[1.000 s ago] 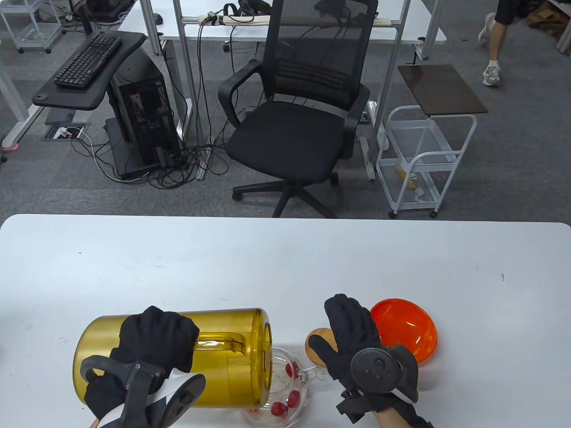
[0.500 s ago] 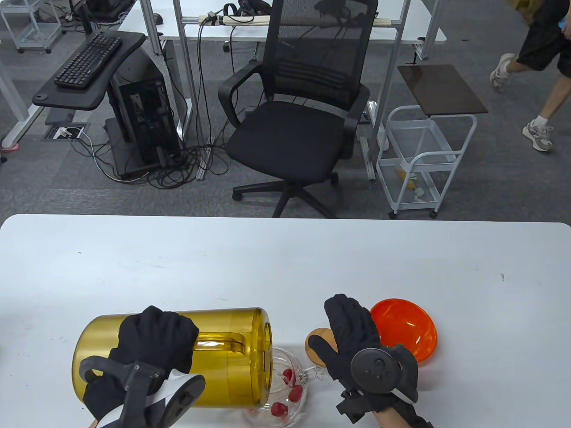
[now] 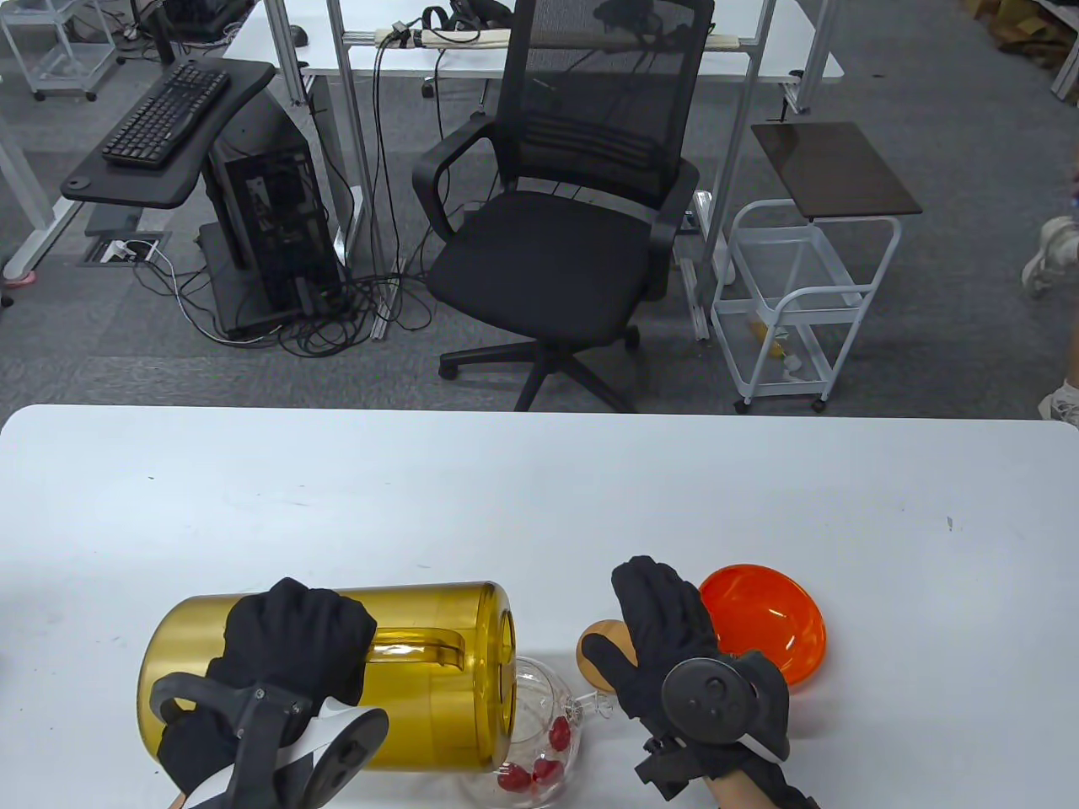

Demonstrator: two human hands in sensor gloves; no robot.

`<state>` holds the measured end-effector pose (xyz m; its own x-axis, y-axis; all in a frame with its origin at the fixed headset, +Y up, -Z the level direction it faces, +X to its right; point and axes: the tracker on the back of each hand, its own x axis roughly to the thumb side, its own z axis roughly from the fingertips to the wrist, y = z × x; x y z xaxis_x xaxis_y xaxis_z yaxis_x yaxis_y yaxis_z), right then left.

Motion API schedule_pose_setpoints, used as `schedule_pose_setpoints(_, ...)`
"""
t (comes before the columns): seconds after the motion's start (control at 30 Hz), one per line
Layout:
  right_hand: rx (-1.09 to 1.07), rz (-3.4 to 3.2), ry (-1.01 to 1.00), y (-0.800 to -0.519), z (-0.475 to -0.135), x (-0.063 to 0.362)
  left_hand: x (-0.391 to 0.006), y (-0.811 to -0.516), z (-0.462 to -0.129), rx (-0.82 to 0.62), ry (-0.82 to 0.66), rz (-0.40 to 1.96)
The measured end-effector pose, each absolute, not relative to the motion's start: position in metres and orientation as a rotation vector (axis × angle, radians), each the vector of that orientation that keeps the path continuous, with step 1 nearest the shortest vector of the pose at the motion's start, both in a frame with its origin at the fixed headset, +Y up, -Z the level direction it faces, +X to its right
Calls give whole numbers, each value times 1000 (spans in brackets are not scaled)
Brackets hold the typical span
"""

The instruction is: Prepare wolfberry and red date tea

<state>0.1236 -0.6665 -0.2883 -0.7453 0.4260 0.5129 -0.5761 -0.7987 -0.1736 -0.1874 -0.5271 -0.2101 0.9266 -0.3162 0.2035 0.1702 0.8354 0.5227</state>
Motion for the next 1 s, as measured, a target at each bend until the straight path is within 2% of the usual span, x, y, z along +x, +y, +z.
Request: schedule_pose_setpoints(1.0,621,2476,-434,-666,-289,124,-185,-528,-212,522,-294,-277)
